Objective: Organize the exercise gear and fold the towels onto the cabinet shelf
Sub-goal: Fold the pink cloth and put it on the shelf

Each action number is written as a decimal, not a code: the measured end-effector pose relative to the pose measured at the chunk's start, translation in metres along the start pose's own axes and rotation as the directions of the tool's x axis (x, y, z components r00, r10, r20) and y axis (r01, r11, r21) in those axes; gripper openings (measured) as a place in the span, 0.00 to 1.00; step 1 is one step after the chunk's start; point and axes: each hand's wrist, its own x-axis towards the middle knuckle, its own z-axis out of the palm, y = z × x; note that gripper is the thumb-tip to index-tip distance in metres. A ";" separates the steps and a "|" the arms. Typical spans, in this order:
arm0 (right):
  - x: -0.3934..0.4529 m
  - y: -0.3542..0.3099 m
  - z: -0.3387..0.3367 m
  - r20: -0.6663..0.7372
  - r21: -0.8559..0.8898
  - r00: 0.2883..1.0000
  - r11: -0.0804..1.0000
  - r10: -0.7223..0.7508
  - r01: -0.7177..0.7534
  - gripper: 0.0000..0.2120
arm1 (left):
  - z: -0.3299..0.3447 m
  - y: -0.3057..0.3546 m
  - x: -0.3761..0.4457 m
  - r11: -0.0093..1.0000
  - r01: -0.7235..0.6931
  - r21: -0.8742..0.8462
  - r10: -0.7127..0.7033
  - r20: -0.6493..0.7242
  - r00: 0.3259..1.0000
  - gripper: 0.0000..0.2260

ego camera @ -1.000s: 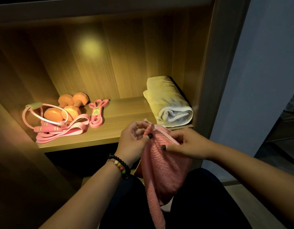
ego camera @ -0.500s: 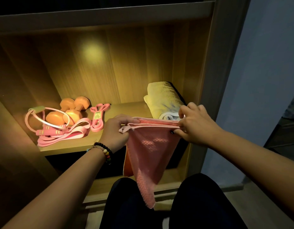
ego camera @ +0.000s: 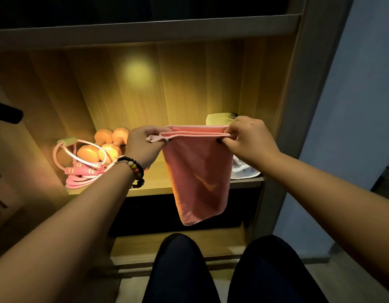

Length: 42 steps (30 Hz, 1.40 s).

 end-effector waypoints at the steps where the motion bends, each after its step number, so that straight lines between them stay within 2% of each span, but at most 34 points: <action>1: -0.003 -0.001 0.001 0.012 0.048 1.000 0.999 0.009 -0.009 0.06 | -0.006 -0.003 -0.004 1.000 0.020 -0.015 -0.019 0.026 0.999 0.13; 3: -0.012 -0.003 0.003 0.029 0.132 1.000 0.991 0.011 -0.015 0.02 | -0.019 -0.011 -0.017 0.998 0.061 -0.025 -0.059 0.074 0.996 0.14; 7: -0.044 -0.013 0.010 0.136 0.224 0.989 0.970 0.064 -0.094 0.03 | -0.033 -0.022 -0.059 0.989 0.137 -0.051 -0.130 0.130 0.983 0.05; 9: -0.065 -0.017 0.013 0.160 0.296 0.985 0.949 0.066 -0.112 0.04 | -0.038 -0.024 -0.085 0.981 0.164 -0.099 -0.150 0.135 0.979 0.04; 14: -0.110 -0.035 0.012 0.194 0.497 0.979 0.854 0.066 -0.156 0.07 | -0.053 -0.029 -0.135 0.938 0.272 -0.216 -0.252 0.114 0.961 0.11; 16: -0.116 -0.040 0.008 0.210 0.549 0.976 0.820 0.054 -0.164 0.08 | -0.054 -0.025 -0.147 0.935 0.264 -0.237 -0.246 0.101 0.964 0.13; 18: -0.111 -0.044 0.006 0.199 0.528 0.979 0.835 0.053 -0.153 0.07 | -0.053 -0.016 -0.149 0.942 0.232 -0.241 -0.218 0.086 0.972 0.15; 20: -0.093 -0.048 0.004 0.122 0.442 0.991 0.892 0.045 -0.095 0.06 | -0.054 -0.008 -0.139 0.982 0.159 -0.106 -0.154 0.046 0.987 0.16; 22: -0.069 -0.050 0.003 0.064 0.336 0.998 0.941 0.004 -0.026 0.04 | -0.054 -0.002 -0.116 0.978 0.047 0.203 -0.050 0.013 0.999 0.12; 24: -0.042 -0.048 0.002 0.088 0.196 0.996 0.981 -0.012 -0.005 0.03 | -0.053 0.004 -0.091 0.921 0.008 0.389 -0.014 0.015 1.000 0.05; 26: -0.016 -0.045 0.002 0.134 0.126 0.990 0.991 0.036 -0.053 0.06 | -0.050 0.010 -0.067 0.886 0.015 0.463 -0.010 -0.013 1.000 0.02; 28: 0.005 -0.048 -0.001 0.098 0.137 0.993 0.987 0.070 -0.083 0.08 | -0.044 0.021 -0.047 0.914 0.060 0.401 -0.037 -0.066 0.997 0.03; 30: 0.019 -0.054 -0.007 -0.005 0.172 0.997 0.983 0.073 -0.071 0.06 | -0.038 0.036 -0.038 0.970 0.116 0.215 -0.089 -0.132 0.987 0.04; 32: 0.022 -0.060 -0.014 -0.080 0.224 0.995 0.974 0.066 -0.046 0.04 | -0.039 0.049 -0.037 0.993 0.093 0.075 -0.077 -0.187 0.979 0.05; 34: 0.012 -0.064 -0.023 -0.078 0.304 0.993 0.951 0.085 -0.057 0.03 | -0.043 0.055 -0.047 0.998 0.053 -0.034 -0.059 -0.202 0.978 0.08; 36: -0.009 -0.066 -0.031 -0.017 0.368 0.994 0.925 0.108 -0.094 0.05 | -0.049 0.049 -0.069 0.990 0.048 -0.135 -0.072 -0.175 0.982 0.09; 38: -0.038 -0.066 -0.036 0.086 0.415 0.989 0.898 0.120 -0.145 0.07 | -0.054 0.036 -0.098 0.986 0.068 -0.150 -0.085 -0.113 0.990 0.08; 42: -0.099 -0.059 -0.039 0.301 0.432 0.944 0.864 0.133 -0.259 0.08 | -0.059 0.009 -0.156 0.995 0.032 0.098 -0.034 0.011 0.999 0.07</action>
